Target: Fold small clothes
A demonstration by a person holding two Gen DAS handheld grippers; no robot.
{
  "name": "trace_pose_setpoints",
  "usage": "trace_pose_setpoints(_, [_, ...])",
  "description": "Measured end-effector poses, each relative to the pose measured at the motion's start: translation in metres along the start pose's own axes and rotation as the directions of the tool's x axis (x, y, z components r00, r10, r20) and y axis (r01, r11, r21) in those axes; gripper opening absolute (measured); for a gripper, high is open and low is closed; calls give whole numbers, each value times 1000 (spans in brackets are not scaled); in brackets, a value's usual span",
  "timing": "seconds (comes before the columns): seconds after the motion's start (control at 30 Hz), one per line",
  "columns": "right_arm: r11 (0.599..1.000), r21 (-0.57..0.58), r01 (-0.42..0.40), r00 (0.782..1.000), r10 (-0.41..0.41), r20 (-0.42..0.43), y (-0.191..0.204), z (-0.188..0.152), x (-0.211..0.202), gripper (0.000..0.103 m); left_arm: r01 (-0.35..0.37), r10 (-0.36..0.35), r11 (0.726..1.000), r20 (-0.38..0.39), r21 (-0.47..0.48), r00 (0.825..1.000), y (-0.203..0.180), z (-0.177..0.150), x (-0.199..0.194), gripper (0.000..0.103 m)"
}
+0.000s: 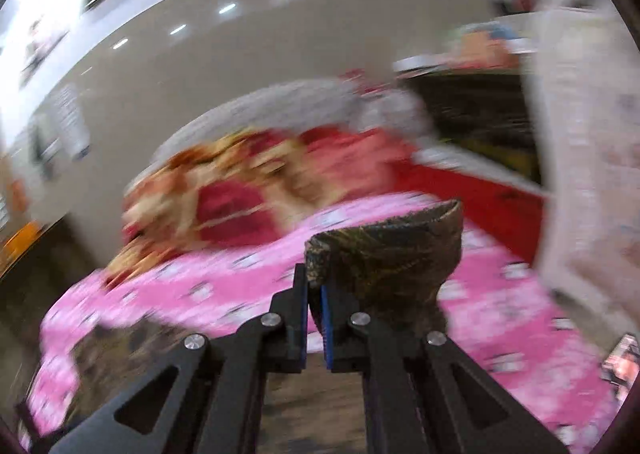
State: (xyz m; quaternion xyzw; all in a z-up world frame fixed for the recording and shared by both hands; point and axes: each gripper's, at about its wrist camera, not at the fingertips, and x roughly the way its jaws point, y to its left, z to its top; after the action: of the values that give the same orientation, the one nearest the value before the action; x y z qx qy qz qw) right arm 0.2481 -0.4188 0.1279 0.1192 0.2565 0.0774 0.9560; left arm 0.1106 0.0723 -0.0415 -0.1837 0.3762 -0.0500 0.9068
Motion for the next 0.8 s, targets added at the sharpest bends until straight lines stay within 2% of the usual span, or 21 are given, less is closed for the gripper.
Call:
trace_pose_setpoints(0.13, [980, -59, -189, 979, 183, -87, 78, -20, 33, 5, 18, -18, 1000, 5, -18, 1000, 3, 0, -1, 39])
trace_pose_setpoints(0.2, [951, -65, -303, 947, 293, -128, 119, -39, 44, 6, 25, -25, 999, 6, -23, 1000, 4, 0, -1, 39])
trace_pose_setpoints(0.27, [907, -78, -413, 899, 393, -191, 166, -67, 56, 5, 29, -29, 999, 6, -27, 1000, 5, 0, -1, 39])
trace_pose_setpoints(0.33, [867, -93, -490, 853, 455, -255, 204, -103, 63, 5, 34, -34, 999, 7, -30, 999, 5, 0, -1, 39])
trace_pose_setpoints(0.4, [838, -115, -534, 812, 470, -346, 239, -146, 68, 5, 39, -39, 999, 8, -35, 999, 6, 0, -2, 39])
trace_pose_setpoints(0.47, [821, -152, -550, 783, 443, -436, 263, -191, 75, 6, 40, -40, 999, 9, -35, 999, 5, 0, -2, 39])
trace_pose_setpoints(0.53, [817, -180, -548, 771, 410, -488, 269, -223, 77, 6, 40, -40, 998, 13, -39, 999, 6, 0, -3, 39])
trace_pose_setpoints(0.6, [823, -196, -533, 773, 381, -507, 267, -240, 74, 9, 33, -32, 999, 8, -43, 999, 4, 3, -5, 39])
trace_pose_setpoints(0.67, [832, -168, -529, 762, 379, -525, 257, -240, 70, 22, 56, -56, 997, 19, -46, 998, -6, 12, -13, 39])
trace_pose_setpoints(0.73, [835, -176, -522, 769, 370, -521, 246, -235, 57, 50, 108, -106, 994, 44, -32, 993, -16, 22, -19, 43])
trace_pose_setpoints(0.8, [840, -206, -503, 787, 345, -512, 234, -229, 48, 56, 183, -182, 983, 29, -18, 983, -29, 33, -11, 49])
